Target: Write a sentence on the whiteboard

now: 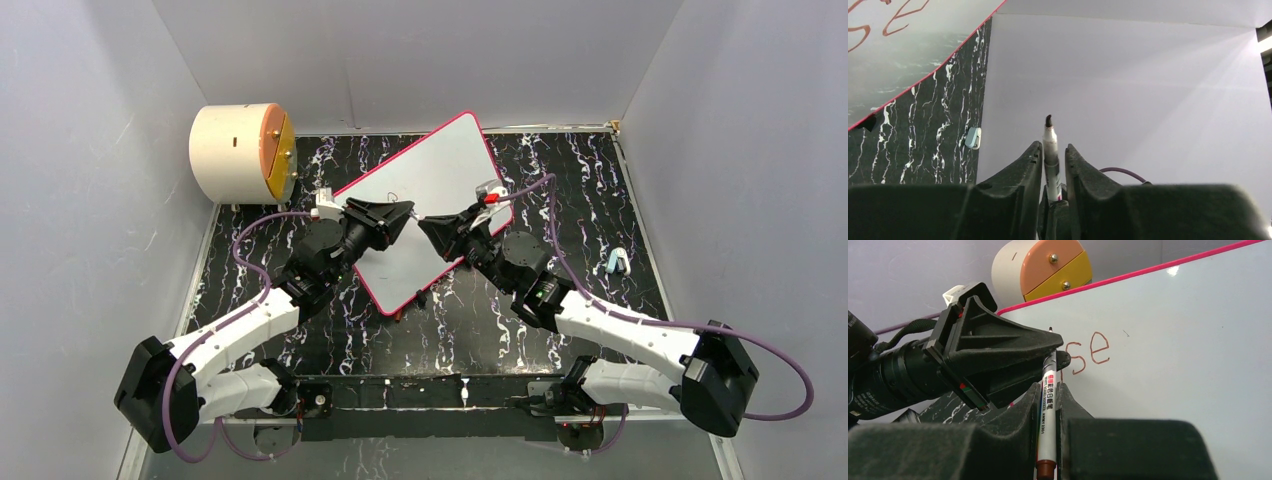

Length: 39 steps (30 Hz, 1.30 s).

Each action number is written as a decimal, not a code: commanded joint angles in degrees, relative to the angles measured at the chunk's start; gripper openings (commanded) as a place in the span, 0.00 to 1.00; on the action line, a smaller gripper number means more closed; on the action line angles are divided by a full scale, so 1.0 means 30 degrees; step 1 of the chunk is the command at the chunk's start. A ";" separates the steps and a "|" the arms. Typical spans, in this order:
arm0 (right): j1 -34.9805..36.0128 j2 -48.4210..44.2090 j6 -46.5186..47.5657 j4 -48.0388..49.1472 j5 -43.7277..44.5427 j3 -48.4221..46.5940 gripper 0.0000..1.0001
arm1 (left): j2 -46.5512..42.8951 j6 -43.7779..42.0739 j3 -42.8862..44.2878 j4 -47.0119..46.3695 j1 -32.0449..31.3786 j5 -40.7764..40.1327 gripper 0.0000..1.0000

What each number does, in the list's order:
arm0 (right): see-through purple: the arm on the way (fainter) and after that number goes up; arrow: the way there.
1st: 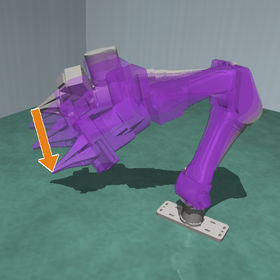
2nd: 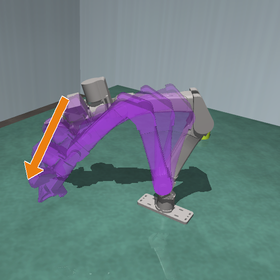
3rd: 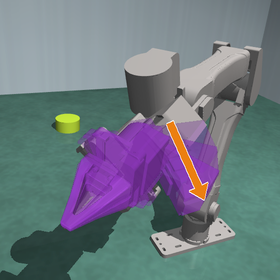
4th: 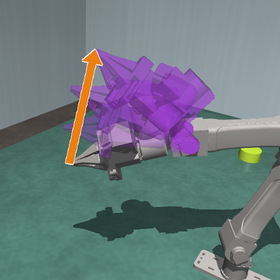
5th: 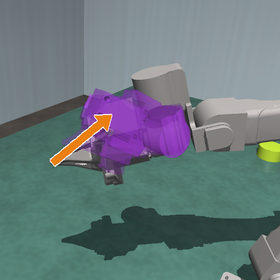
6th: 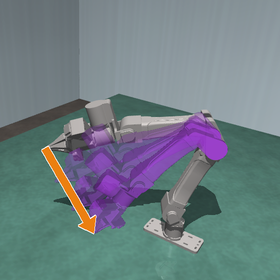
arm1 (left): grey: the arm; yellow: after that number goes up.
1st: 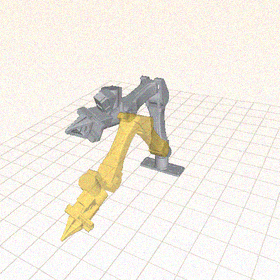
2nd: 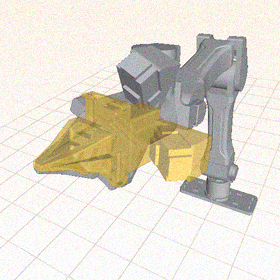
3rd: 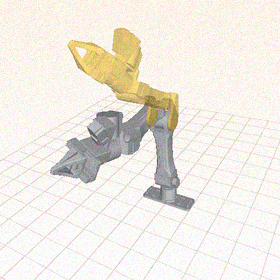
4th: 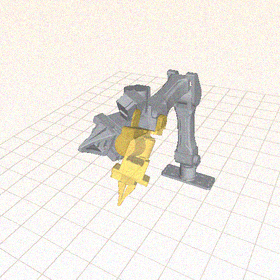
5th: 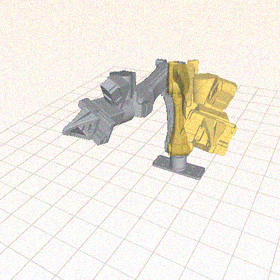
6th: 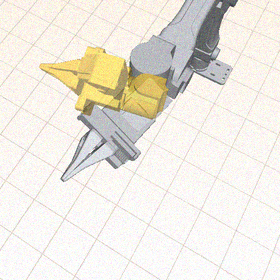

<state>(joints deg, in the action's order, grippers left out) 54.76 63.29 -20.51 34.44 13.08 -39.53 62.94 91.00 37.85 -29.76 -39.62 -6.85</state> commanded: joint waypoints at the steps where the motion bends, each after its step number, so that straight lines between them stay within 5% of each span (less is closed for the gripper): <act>1: -0.0124 -0.0903 0.0963 -0.0822 -0.0151 -0.0482 0.00 | -0.0598 -0.2320 0.0660 0.0589 -0.0183 -0.0226 0.30; 10: -0.0923 -0.1605 0.2316 -0.4565 -0.0218 -0.1705 0.00 | -0.1823 -1.1719 0.4227 0.6963 -0.0183 -0.2173 0.55; 24: -0.2789 -0.1170 0.3736 -0.7804 -0.2808 -0.3091 0.00 | 0.1041 -2.5285 1.2339 1.6091 0.0374 -0.3826 0.65; 31: -0.3020 -0.0796 0.4460 -0.8792 -0.3395 -0.3708 0.00 | 0.3917 -2.6534 1.5173 1.7961 0.4848 0.1893 0.67; 39: -0.3320 -0.0270 0.5391 -0.9990 -0.3760 -0.4649 0.00 | 0.7467 -2.7269 1.8187 1.9334 0.6582 0.7590 0.68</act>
<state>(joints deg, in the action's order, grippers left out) 45.52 62.28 -6.85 4.78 2.98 -49.58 82.04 11.81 86.91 25.06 -21.82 4.16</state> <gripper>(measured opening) 0.192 0.680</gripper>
